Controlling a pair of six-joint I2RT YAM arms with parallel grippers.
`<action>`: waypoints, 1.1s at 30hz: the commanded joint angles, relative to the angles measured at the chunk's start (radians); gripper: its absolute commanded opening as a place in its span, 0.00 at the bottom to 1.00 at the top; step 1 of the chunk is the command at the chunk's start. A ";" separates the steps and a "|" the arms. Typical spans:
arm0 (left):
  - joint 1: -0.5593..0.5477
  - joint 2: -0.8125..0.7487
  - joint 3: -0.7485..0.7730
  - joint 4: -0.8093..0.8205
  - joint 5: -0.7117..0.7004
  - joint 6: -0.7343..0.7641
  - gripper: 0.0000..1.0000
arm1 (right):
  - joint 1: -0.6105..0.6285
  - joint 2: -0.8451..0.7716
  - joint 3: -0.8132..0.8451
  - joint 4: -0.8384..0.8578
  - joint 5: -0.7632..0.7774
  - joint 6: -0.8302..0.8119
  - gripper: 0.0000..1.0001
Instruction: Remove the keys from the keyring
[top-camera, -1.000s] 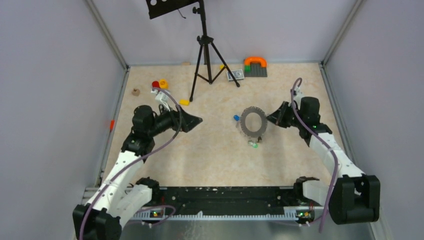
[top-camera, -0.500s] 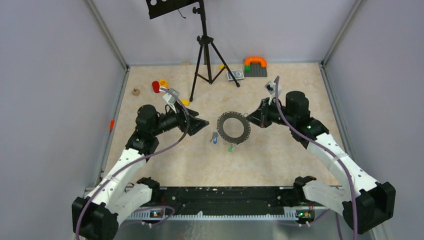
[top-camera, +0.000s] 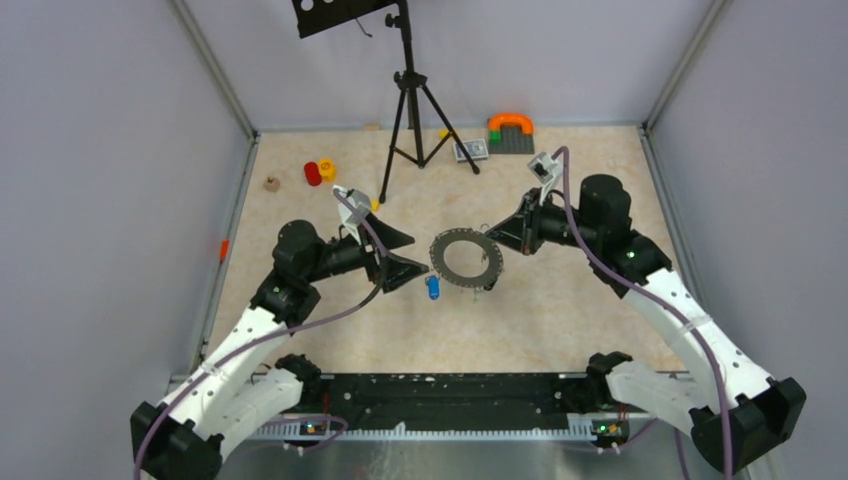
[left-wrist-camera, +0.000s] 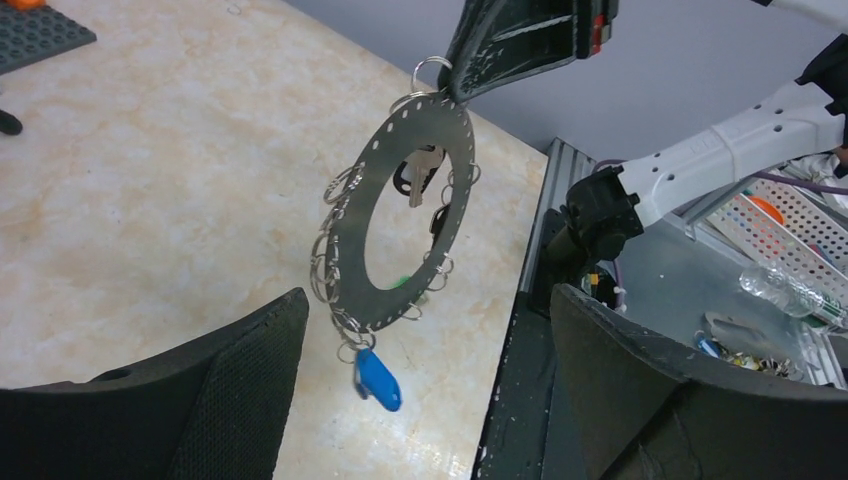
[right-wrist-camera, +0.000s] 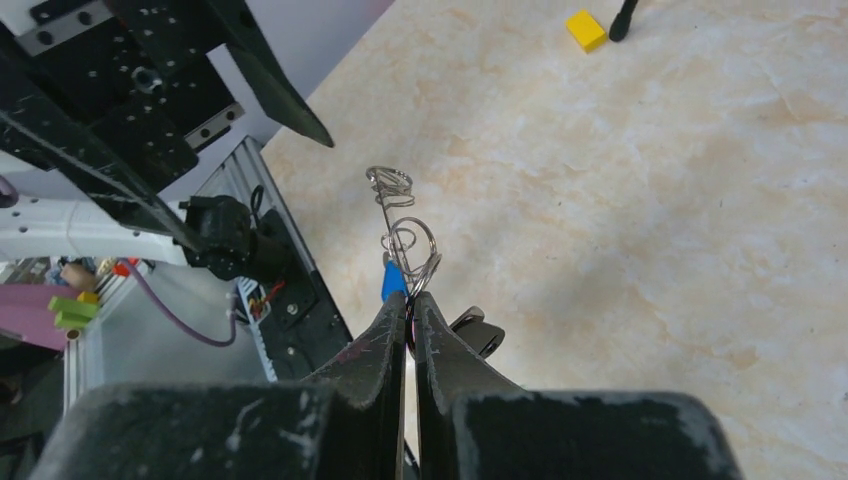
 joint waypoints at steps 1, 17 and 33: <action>-0.027 0.041 -0.014 0.058 -0.055 0.018 0.90 | 0.014 -0.031 0.062 -0.001 -0.042 -0.014 0.00; -0.126 0.150 0.029 0.184 -0.062 0.017 0.81 | 0.025 -0.065 0.116 -0.003 -0.171 -0.007 0.00; -0.198 0.281 0.146 0.212 0.079 0.007 0.36 | 0.026 -0.088 0.135 -0.010 -0.224 -0.001 0.00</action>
